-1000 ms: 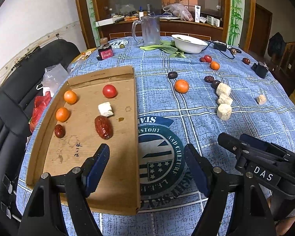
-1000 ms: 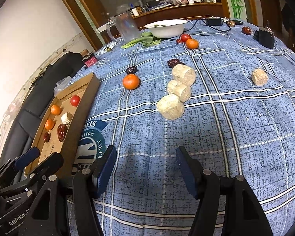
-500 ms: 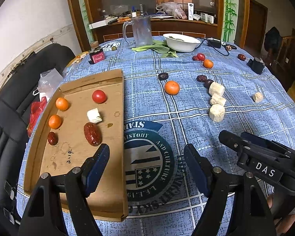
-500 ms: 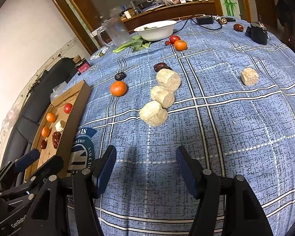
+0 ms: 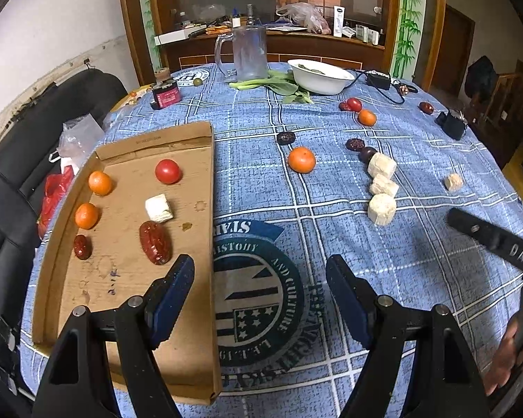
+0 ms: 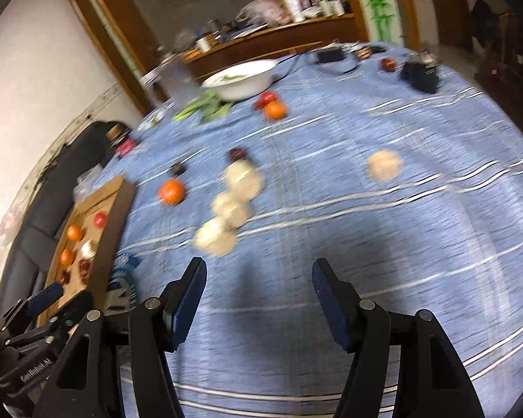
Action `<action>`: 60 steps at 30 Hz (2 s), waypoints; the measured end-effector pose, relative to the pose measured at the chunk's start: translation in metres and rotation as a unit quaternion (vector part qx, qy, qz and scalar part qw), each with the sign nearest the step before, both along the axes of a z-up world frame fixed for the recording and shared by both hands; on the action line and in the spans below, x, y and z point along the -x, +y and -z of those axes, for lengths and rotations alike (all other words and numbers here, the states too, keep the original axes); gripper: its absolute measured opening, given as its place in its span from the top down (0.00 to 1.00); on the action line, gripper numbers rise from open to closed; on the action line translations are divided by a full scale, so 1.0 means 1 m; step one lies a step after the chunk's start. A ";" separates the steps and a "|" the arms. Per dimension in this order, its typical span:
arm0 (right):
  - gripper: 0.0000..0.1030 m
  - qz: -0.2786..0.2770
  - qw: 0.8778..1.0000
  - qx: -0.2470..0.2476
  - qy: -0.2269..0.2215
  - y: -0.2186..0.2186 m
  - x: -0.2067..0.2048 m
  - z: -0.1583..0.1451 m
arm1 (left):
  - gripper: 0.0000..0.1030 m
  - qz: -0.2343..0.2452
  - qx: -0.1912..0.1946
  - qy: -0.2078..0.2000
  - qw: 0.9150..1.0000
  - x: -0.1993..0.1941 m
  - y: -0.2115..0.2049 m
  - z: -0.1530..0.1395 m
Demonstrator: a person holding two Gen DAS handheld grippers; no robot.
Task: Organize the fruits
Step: 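Move both open tools back over the table toward the white rice cakes, then grasp a white rice cake with the left tool while the right tool grasps a beige cube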
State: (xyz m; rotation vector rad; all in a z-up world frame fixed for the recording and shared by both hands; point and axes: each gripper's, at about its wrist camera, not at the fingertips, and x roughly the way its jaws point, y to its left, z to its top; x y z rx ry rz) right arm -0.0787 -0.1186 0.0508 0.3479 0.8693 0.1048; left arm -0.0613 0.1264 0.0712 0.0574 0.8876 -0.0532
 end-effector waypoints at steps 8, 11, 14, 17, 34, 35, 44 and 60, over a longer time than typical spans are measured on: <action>0.35 0.060 0.997 0.043 0.013 -0.063 -0.006 0.002 | 0.25 0.035 0.029 0.021 0.999 -0.014 -0.020 0.009; 0.35 0.074 0.996 0.043 0.024 -0.079 -0.014 0.004 | 0.25 0.048 0.034 0.028 0.998 -0.019 -0.028 0.013; 0.35 0.072 0.996 0.045 0.029 -0.082 -0.029 0.004 | 0.25 0.059 0.043 0.036 0.997 -0.026 -0.037 0.019; 0.35 0.063 0.996 0.060 0.028 -0.076 -0.050 0.004 | 0.25 0.063 0.051 0.039 0.996 -0.034 -0.044 0.023; 0.35 0.048 0.996 0.070 0.016 -0.066 -0.085 0.030 | 0.26 0.124 0.095 0.040 0.987 -0.082 -0.090 0.053; 0.35 0.049 0.996 0.076 0.022 -0.065 -0.086 0.032 | 0.27 0.127 0.098 0.042 0.986 -0.083 -0.091 0.054; 0.42 0.036 0.993 0.108 0.023 -0.057 -0.088 0.033 | 0.54 0.132 0.083 0.026 0.987 -0.085 -0.098 0.058; 0.72 0.041 0.995 0.090 0.005 -0.064 -0.080 0.030 | 0.71 0.135 0.115 0.018 0.984 -0.079 -0.090 0.057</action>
